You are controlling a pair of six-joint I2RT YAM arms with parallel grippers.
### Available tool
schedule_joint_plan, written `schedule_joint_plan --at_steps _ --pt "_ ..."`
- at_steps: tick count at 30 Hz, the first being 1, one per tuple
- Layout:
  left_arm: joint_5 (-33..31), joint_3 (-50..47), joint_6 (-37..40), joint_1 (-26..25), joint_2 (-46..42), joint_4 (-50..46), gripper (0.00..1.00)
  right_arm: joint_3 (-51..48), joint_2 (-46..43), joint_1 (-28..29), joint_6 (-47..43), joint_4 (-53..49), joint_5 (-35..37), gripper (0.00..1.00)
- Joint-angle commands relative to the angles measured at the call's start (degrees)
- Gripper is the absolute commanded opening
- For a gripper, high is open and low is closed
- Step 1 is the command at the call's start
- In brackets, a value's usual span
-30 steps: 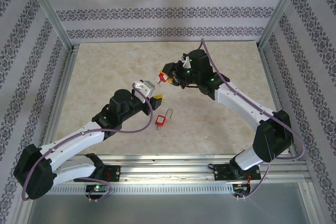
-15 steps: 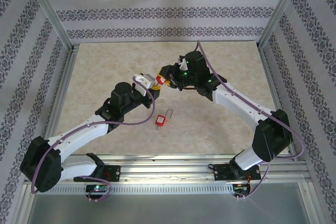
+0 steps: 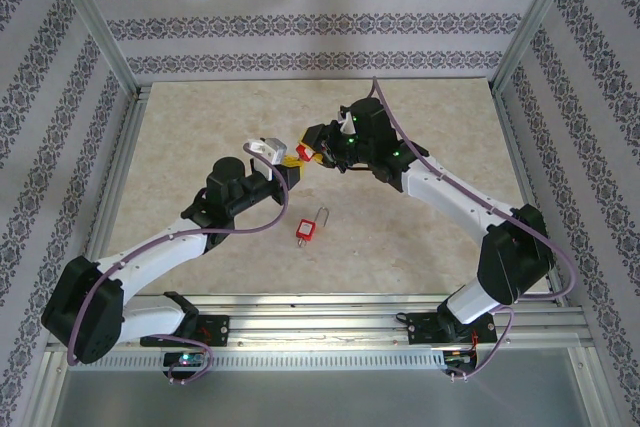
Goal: Unlock with the key
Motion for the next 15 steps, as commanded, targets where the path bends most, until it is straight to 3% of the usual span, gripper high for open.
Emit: schedule_joint_plan --at_steps 1,6,15 --pt "0.11 -0.15 -0.71 0.71 -0.51 6.67 0.01 0.72 0.59 1.18 -0.82 0.6 -0.93 0.07" --pt "1.53 -0.15 3.14 0.04 -2.07 4.84 0.0 0.21 1.08 1.09 -0.8 0.67 -0.86 0.06" --pt "-7.32 5.98 28.24 -8.64 -1.92 -16.26 0.0 1.0 2.35 1.12 -0.15 -1.31 -0.77 0.04"
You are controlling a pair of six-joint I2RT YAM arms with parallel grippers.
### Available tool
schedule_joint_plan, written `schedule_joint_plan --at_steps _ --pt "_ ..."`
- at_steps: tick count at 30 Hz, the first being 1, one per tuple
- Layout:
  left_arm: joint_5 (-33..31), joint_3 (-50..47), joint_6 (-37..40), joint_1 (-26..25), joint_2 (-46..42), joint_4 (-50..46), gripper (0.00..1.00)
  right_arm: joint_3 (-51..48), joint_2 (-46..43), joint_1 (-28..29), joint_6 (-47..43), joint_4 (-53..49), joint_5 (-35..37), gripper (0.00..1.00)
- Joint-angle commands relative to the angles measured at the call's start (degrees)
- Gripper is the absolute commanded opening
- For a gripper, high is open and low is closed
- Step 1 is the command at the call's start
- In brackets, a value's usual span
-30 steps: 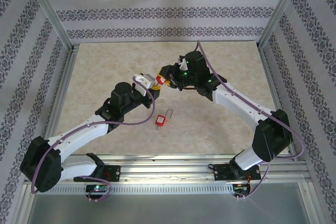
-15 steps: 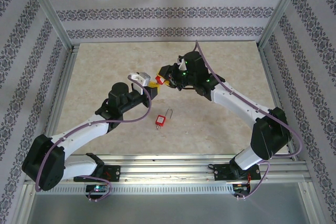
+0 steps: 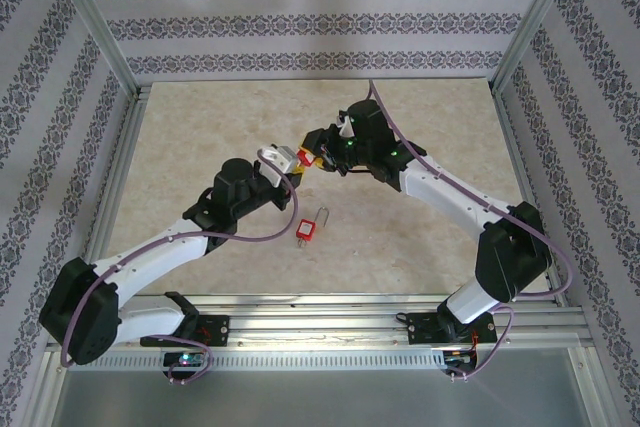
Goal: Unlock with the key
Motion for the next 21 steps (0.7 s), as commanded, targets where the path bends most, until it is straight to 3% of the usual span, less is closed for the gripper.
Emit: schedule_joint_plan --at_steps 1,9,14,21 --pt "-1.11 3.79 14.81 -5.15 -0.99 -7.36 0.0 0.84 1.3 1.13 0.89 1.47 -0.07 0.04" --pt "-11.02 6.35 33.7 -12.03 2.7 -13.29 0.0 1.72 2.17 1.48 1.44 0.63 -0.34 0.03" --pt "-12.92 6.69 43.54 -14.91 3.81 -13.54 0.0 0.59 2.36 1.49 2.9 1.26 -0.33 0.03" --pt "-14.03 4.46 48.25 -16.59 3.49 -9.29 0.0 -0.27 2.28 1.63 3.51 1.68 -0.07 0.03"
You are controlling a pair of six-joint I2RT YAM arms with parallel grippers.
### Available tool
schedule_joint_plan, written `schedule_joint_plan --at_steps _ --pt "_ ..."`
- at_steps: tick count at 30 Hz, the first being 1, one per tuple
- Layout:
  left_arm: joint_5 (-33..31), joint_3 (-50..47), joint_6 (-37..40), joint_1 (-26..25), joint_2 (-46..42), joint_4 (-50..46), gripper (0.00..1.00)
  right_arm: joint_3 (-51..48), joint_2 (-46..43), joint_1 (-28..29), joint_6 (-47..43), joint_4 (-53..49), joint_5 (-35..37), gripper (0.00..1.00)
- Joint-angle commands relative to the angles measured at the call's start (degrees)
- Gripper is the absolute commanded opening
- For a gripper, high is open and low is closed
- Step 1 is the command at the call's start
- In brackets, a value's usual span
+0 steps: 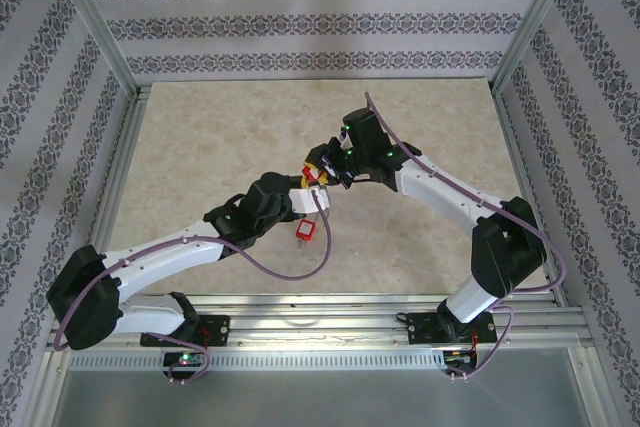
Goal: Unlock with the key
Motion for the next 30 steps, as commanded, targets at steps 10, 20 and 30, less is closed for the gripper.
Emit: schedule_joint_plan --at_steps 10,20,30 --pt "9.33 -6.72 -21.56 -4.23 -15.58 7.17 0.87 -1.29 -0.94 1.46 0.59 8.78 0.43 0.02" --pt "13.12 -6.76 -74.98 7.94 -28.61 -6.4 0.99 -0.3 -0.95 2.1 -1.54 7.87 1.13 0.02" --pt "33.98 -1.81 -88.37 18.56 -18.77 -6.03 0.84 3.03 -1.39 3.74 -6.52 1.05 4.33 0.02"
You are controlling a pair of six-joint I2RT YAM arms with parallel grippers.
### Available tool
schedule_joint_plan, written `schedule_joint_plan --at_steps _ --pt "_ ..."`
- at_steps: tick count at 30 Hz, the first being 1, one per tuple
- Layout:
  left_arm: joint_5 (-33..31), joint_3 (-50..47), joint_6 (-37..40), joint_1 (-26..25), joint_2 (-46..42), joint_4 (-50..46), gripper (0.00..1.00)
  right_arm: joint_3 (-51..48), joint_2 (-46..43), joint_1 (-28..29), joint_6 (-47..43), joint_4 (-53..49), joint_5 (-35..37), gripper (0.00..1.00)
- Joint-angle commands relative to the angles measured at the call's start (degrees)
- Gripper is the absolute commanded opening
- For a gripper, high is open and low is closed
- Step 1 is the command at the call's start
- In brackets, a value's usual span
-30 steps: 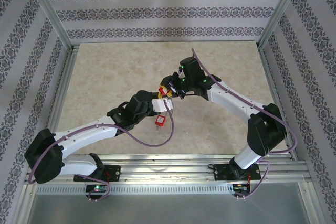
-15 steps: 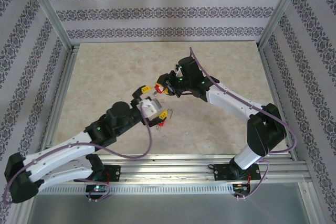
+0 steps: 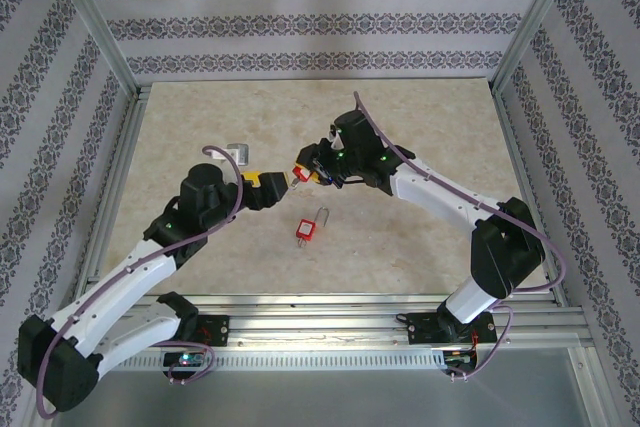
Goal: Unlock with the key
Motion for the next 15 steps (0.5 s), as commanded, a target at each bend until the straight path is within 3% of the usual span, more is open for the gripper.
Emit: schedule_joint_plan --at_steps 1,8,15 --pt "8.49 2.47 -5.07 0.41 1.69 1.52 0.81 2.8 -1.44 0.85 -2.69 -2.14 2.28 0.02" --pt "12.76 -0.52 -5.53 0.4 5.43 9.61 0.75 4.29 -0.71 1.78 -2.79 -3.72 2.39 0.03" --pt "12.2 -0.46 -1.99 0.4 7.53 7.92 0.74 5.64 0.1 2.69 -2.29 -3.3 1.6 0.04"
